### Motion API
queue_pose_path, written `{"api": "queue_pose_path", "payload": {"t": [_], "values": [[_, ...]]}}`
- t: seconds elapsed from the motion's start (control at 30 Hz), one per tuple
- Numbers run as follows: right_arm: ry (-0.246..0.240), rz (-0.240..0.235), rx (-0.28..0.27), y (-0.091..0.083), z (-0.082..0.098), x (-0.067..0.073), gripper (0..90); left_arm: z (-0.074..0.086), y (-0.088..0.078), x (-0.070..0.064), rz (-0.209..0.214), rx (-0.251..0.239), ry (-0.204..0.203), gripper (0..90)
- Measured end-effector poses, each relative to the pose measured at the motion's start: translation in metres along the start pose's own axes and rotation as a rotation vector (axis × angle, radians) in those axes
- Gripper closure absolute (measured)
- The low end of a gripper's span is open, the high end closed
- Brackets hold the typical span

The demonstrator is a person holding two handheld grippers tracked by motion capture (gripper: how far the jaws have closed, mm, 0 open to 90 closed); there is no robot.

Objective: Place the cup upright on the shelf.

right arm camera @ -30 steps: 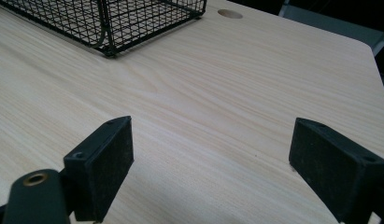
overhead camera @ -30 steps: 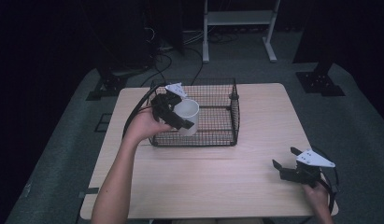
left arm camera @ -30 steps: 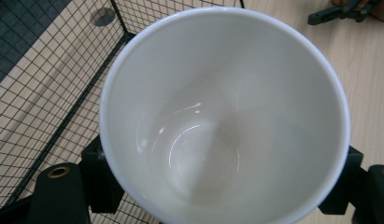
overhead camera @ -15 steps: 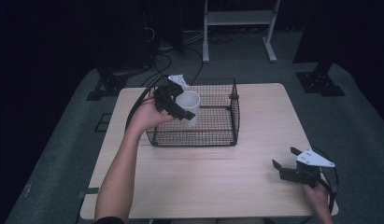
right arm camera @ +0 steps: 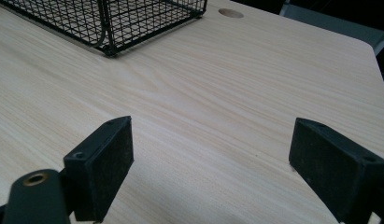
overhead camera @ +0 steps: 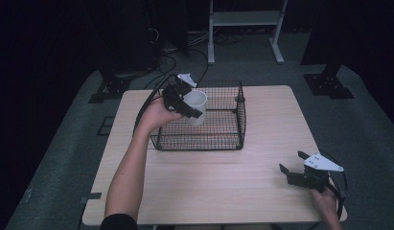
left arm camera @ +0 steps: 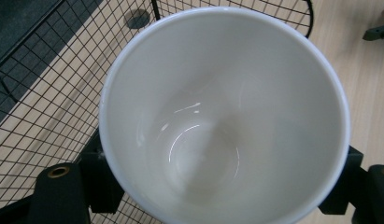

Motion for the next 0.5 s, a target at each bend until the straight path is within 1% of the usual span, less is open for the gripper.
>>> {"api": "queue_pose_path", "payload": {"t": [0.1,0.27,0.37,0.5], "values": [[-0.001,0.001,0.003,0.000,0.000,0.000,13.1,-0.001,0.008,0.003,0.004,0.008,-0.001,21.4],[0.000,0.001,0.003,0.000,0.000,0.000,13.1,-0.004,0.018,0.007,0.003,-0.003,-0.007,21.4],[-0.006,0.001,0.003,0.000,0.000,0.001,13.1,-0.005,0.024,0.009,0.008,-0.003,-0.008,21.4],[-0.002,-0.001,0.002,0.000,0.000,0.000,13.1,-0.004,0.031,0.012,0.008,0.003,-0.012,21.4]]}}
Point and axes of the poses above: each handheld gripper's, and its own axes: y roughly forward along the jaws, z roughly out of its underside, x roughly to its left, the point moved 9 cm from there along y, roughly forward along the jaws, and after that the axes turned 6 degrees about x, right-handed, at the moved point
